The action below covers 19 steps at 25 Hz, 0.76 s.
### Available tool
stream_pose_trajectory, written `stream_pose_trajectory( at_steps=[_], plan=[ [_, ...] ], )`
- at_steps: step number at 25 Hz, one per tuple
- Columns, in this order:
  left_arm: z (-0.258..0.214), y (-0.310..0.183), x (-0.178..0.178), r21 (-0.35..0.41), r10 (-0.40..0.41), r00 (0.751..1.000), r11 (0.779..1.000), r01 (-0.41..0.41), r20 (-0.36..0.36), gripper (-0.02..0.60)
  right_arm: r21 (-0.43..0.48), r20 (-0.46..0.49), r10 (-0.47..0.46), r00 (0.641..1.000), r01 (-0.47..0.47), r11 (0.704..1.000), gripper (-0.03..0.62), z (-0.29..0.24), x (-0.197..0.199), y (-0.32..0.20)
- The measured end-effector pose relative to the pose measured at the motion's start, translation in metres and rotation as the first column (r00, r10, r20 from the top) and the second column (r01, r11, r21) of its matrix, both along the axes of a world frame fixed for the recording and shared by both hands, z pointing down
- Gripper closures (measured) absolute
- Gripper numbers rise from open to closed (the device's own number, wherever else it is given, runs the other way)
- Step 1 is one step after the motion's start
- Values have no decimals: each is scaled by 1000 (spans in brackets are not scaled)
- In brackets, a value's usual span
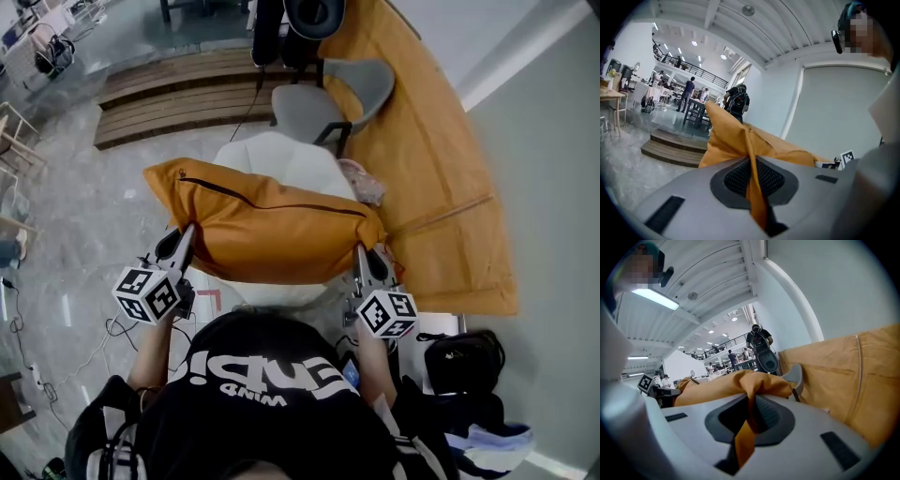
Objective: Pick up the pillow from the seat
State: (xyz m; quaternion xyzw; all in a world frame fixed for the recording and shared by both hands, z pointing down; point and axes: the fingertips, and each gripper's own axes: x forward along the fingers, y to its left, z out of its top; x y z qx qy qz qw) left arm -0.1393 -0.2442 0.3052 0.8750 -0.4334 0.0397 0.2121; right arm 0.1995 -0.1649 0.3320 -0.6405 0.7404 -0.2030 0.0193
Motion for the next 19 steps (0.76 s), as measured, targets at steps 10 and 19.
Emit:
stream_pose_trajectory(
  at_steps=[10, 19],
  plan=[
    [3, 3, -3, -5, -2, 1000, 1000, 2, 19, 555, -9, 12, 3, 1000, -3, 1000, 554, 7, -1, -3],
    [1, 1, -12, -9, -7, 1000, 1000, 8, 25, 555, -11, 18, -12, 1000, 13, 1000, 554, 7, -10, -8]
  ],
)
